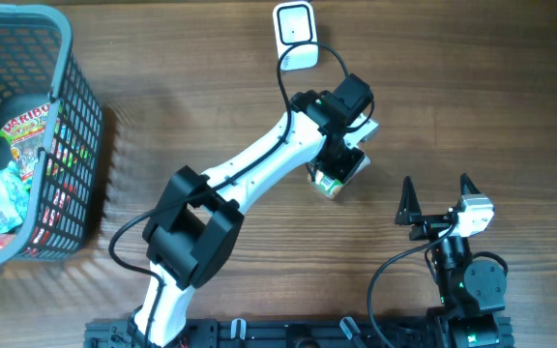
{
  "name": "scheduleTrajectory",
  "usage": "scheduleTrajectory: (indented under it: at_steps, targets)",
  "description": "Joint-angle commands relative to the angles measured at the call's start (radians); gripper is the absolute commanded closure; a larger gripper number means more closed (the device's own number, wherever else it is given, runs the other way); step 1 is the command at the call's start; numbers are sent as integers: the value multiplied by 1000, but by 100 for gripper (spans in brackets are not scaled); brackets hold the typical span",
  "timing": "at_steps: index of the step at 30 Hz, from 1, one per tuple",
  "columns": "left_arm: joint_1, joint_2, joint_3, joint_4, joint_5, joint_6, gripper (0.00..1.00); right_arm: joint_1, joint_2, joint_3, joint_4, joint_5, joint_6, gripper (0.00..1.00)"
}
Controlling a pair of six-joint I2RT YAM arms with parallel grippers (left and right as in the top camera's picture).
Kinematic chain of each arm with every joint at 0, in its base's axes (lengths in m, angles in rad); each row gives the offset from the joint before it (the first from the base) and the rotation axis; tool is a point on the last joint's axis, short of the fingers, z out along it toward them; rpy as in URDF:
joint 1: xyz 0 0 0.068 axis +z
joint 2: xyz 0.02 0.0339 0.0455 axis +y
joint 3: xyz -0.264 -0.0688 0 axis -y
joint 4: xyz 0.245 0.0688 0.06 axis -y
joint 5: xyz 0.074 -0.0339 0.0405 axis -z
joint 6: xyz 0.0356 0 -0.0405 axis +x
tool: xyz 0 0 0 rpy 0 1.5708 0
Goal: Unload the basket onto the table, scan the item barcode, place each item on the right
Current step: 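Rotate the cup noodle under the scanner with the left gripper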
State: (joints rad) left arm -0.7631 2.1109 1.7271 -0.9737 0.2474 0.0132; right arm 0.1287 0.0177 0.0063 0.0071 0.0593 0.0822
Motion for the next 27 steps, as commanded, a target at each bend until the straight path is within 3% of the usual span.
scheduleTrajectory:
  at_steps: [1,11,13,14,16,17,20,27]
  targets:
    - [1,13,-39,-1,-20,5,96,-4,-4,-1,3,-11,-3,0]
    - [11,-117,112,-96,-167,9,78,-4,-4,-1,3,-12,-4,0]
    - [32,-162,119,-97,-192,9,69,-4,-4,-1,3,-12,-3,0]
    - [44,-175,119,-98,-194,9,60,-4,-4,-1,3,-12,-4,0]
    - [74,-196,119,-100,-194,9,24,-4,-4,-1,3,-12,-3,0]
    - [87,-200,119,-99,-197,9,0,-4,-4,-1,3,-12,-4,0]
    - [128,-200,119,-97,-274,8,0,-4,-4,-1,3,-11,-4,0]
    - [150,-200,119,-96,-279,8,0,-4,-4,-1,3,-12,-4,1]
